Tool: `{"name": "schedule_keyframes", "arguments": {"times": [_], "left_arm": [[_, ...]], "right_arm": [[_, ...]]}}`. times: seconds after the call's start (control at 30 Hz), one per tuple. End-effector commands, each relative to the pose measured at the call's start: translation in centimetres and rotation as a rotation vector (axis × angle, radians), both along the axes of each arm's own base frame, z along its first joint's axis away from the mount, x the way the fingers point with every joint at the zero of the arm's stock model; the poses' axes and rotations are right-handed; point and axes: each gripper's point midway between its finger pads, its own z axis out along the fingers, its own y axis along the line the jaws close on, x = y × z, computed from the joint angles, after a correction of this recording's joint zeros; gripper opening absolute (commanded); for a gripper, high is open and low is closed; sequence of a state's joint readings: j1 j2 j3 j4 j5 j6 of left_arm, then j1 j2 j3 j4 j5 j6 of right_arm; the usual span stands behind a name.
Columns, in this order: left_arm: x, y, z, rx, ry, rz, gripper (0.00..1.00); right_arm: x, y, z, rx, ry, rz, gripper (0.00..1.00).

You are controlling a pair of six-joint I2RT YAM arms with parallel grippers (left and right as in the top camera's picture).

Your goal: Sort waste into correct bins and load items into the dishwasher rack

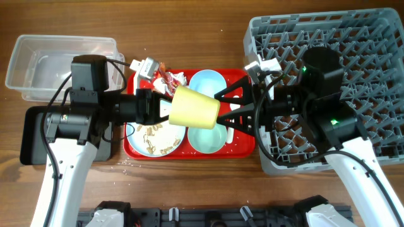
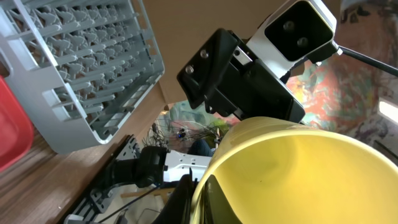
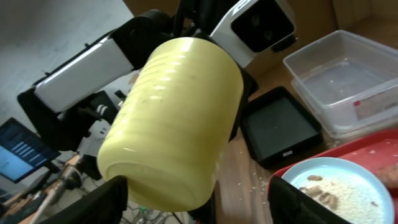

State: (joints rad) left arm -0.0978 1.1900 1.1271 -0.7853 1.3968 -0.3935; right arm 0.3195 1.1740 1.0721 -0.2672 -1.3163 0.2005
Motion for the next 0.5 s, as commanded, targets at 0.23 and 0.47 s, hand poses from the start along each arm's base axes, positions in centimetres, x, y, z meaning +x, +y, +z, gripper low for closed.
{"name": "schedule_keyframes", "arguments": {"times": [0.23,0.47], "left_arm": [[0.8,0.5,0.0,0.023,-0.052,0.038,0.04],[2.0,2.8,0.4,0.024,-0.071,0.133,0.04]], "right_arm": [[-1.5,0.3,1.0,0.018,0.003,0.061,0.73],[-0.6,0.4,0.5,-0.007,0.033,0.003,0.79]]}}
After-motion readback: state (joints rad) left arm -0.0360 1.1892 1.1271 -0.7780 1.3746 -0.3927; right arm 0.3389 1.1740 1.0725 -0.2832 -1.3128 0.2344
